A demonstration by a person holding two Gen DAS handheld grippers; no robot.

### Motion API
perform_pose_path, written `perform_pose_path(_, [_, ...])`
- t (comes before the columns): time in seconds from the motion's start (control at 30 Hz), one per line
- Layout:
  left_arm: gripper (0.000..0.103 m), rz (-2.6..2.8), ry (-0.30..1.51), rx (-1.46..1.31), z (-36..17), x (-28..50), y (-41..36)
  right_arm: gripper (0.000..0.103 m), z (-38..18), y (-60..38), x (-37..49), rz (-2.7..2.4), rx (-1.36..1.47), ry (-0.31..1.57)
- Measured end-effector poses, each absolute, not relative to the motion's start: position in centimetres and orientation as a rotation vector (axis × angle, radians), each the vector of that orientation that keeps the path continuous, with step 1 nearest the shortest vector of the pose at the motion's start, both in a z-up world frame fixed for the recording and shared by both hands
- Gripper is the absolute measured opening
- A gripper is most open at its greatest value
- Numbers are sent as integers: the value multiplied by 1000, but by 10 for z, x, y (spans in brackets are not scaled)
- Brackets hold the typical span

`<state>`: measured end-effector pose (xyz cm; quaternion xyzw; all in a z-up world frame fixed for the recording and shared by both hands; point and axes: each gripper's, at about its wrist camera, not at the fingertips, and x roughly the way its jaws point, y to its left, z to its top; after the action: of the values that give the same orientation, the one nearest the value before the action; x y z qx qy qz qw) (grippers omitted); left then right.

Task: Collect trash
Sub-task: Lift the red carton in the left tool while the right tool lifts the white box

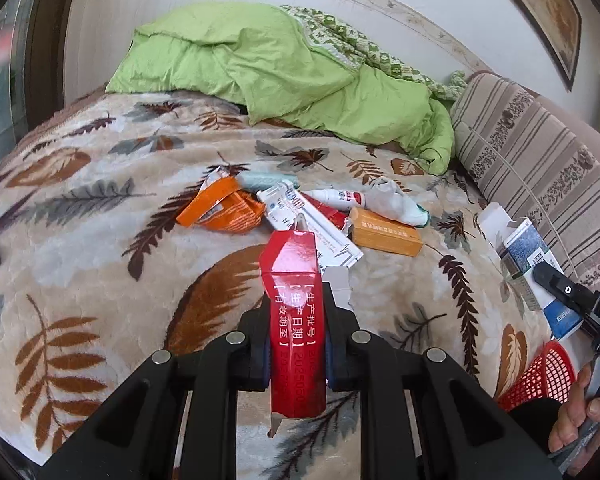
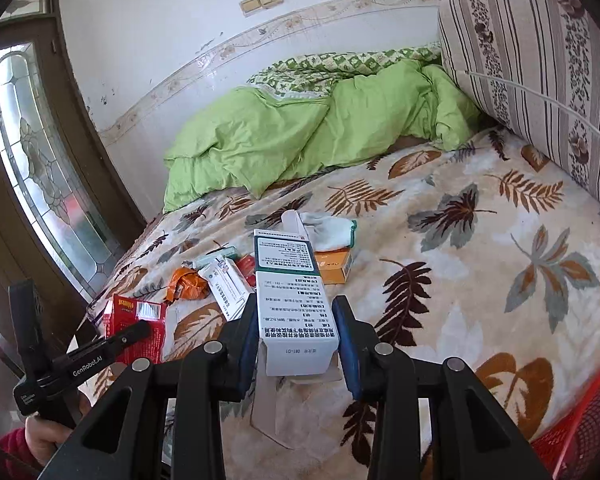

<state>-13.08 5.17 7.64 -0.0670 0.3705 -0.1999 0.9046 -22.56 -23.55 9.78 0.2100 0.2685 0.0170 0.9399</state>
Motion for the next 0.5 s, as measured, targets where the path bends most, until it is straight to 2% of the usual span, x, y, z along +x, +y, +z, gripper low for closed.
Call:
perform_pose_path(0.27, [18,-456,798,-293,59,-114,66,38,82,-226,-210,73,427,579])
perform_pose_path(0.5, [18,-518,743,-204,62,-117,28,38,73,-216,-201,102,386,605])
